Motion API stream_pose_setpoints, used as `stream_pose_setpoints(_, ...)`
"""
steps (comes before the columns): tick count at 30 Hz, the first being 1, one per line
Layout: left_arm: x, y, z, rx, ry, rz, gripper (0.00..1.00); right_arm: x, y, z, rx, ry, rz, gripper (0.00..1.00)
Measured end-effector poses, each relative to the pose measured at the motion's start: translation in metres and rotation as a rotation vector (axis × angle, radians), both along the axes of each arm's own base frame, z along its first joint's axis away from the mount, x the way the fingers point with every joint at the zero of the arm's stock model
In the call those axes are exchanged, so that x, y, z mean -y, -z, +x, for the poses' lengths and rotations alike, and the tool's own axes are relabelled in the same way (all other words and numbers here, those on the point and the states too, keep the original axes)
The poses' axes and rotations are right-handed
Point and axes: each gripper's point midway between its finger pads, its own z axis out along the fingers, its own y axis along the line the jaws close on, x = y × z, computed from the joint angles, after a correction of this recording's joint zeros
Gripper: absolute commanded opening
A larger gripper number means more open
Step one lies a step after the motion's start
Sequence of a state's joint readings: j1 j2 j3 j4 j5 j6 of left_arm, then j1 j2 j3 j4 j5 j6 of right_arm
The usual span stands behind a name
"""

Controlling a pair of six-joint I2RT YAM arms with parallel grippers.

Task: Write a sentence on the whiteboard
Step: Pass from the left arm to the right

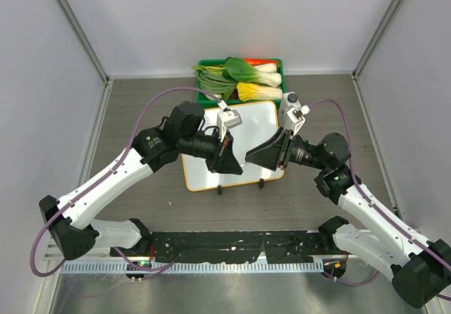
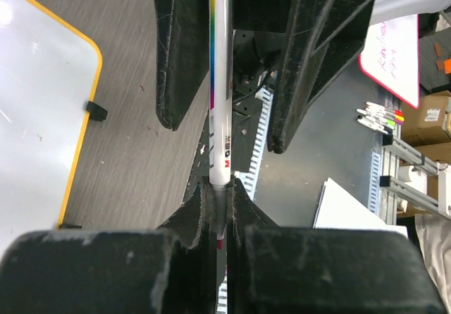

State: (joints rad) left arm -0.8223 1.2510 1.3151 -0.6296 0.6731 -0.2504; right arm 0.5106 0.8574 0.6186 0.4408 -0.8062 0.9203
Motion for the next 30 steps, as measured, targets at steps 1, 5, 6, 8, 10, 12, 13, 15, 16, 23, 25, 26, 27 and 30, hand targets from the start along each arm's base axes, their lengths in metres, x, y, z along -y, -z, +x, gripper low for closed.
stream_pose_setpoints(1, 0.001, 0.0, -0.001, -0.004, 0.006, -0.002, 0.0, 0.0, 0.0, -0.001, 0.002, -0.004, 0.0, 0.47)
stream_pose_setpoints(5, 0.002, 0.0, -0.002, -0.018, 0.016, 0.001, 0.0, 0.0, 0.002, -0.002, 0.003, -0.015, -0.003, 0.44)
stream_pose_setpoints(6, 0.002, 0.001, -0.002, -0.022, 0.018, 0.003, 0.0, 0.0, 0.002, -0.003, 0.003, -0.017, -0.003, 0.45)
stream_pose_setpoints(8, 0.002, 0.002, -0.002, -0.024, 0.018, 0.003, 0.0, 0.0, 0.003, -0.003, 0.002, -0.019, -0.005, 0.53)
stream_pose_setpoints(10, 0.002, 0.002, -0.002, -0.025, 0.016, 0.005, 0.0, 0.0, 0.005, -0.003, -0.001, -0.017, -0.006, 0.66)
stream_pose_setpoints(12, 0.003, 0.002, 0.001, -0.018, 0.005, 0.007, 0.0, 0.001, 0.008, -0.004, -0.011, -0.015, -0.007, 0.81)
stream_pose_setpoints(13, 0.003, 0.002, 0.002, -0.012, -0.002, 0.007, 0.0, 0.002, 0.01, -0.005, -0.021, -0.014, -0.008, 0.87)
stream_pose_setpoints(15, 0.002, 0.001, 0.004, -0.001, -0.015, 0.008, 0.0, 0.004, 0.01, -0.007, -0.025, 0.004, -0.002, 0.92)
stream_pose_setpoints(16, 0.001, 0.0, 0.006, 0.008, -0.025, 0.007, 0.0, 0.007, 0.009, -0.007, -0.02, 0.023, 0.006, 0.94)
stream_pose_setpoints(23, -0.005, -0.017, 0.008, 0.072, -0.065, -0.031, 0.0, 0.024, -0.008, -0.01, 0.033, 0.145, 0.082, 0.94)
stream_pose_setpoints(25, -0.005, -0.021, 0.009, 0.085, -0.068, -0.043, 0.0, 0.025, -0.01, -0.008, 0.038, 0.154, 0.097, 0.9)
stream_pose_setpoints(26, -0.005, -0.021, 0.009, 0.088, -0.07, -0.045, 0.0, 0.024, -0.01, -0.007, 0.035, 0.156, 0.099, 0.88)
stream_pose_setpoints(27, -0.005, -0.022, 0.01, 0.09, -0.071, -0.047, 0.0, 0.024, -0.009, -0.005, 0.028, 0.156, 0.1, 0.87)
stream_pose_setpoints(30, -0.004, -0.022, 0.01, 0.091, -0.072, -0.049, 0.0, 0.021, -0.004, 0.0, 0.006, 0.155, 0.1, 0.82)
